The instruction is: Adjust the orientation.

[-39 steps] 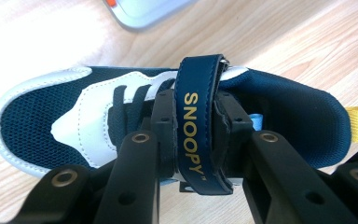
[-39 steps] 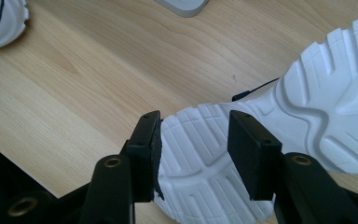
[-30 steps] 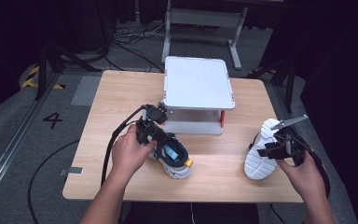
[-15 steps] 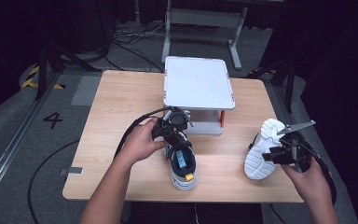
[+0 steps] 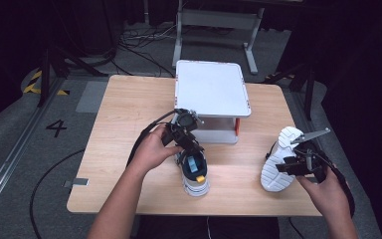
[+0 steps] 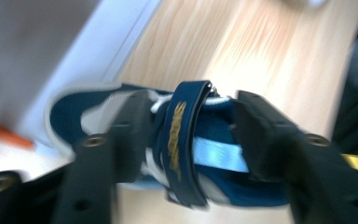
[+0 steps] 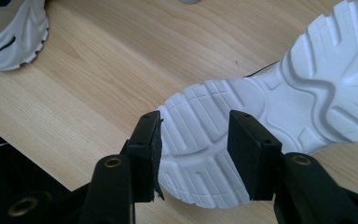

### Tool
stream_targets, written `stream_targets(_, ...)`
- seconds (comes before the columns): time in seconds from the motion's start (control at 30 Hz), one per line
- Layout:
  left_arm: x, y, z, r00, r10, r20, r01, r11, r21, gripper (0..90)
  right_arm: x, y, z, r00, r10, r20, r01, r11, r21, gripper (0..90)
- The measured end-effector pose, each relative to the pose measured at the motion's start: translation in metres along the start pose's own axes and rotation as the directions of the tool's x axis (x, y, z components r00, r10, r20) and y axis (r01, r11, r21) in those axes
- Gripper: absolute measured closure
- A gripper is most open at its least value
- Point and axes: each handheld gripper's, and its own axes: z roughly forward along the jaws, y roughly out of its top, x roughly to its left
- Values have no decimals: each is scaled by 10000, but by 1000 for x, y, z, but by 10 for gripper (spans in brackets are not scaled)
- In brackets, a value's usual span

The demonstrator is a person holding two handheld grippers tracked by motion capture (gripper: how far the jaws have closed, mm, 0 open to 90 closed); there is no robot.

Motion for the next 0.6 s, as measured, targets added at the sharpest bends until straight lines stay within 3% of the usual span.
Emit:
stream_targets(0.07, -10, -2, -10, 9944, -1053, -10, 1053, 9944, -18, 451, 0, 2, -1, 10000, -20, 10, 20, 10000, -77, 556)
stream_targets(0.1, -10, -2, -10, 9944, -1053, -10, 1053, 9944, -18, 451, -1, 4, -2, 10000, -84, -12, 84, 9999, -122, 555)
stream_targets(0.17, -28, -6, -18, 9912, -1322, 43, 1322, 9912, 52, 450, 0, 7, -2, 9999, -117, -46, 116, 9998, -149, 553)
stream_targets(0.27, -55, -8, -13, 9867, -1505, -617, 1530, 9875, 369, 440, 2, 12, 0, 9992, -380, -107, 378, 9991, -193, 551)
stream_targets(0.33, -71, -9, 2, 9826, -1558, -1007, 1651, 9820, 917, 446, 6, 18, 1, 9978, -630, -201, 626, 9979, -192, 546)
stream_targets(0.47, -80, -11, 28, 9850, -1314, -1114, 1508, 9705, 1881, 452, 10, 24, 0, 9958, -893, -223, 885, 9955, -352, 535)
stream_targets(0.6, -78, -17, 40, 9763, -1772, -1242, 2005, 9568, 2106, 511, 12, 30, 0, 9929, -1152, -285, 1137, 9923, -493, 531)
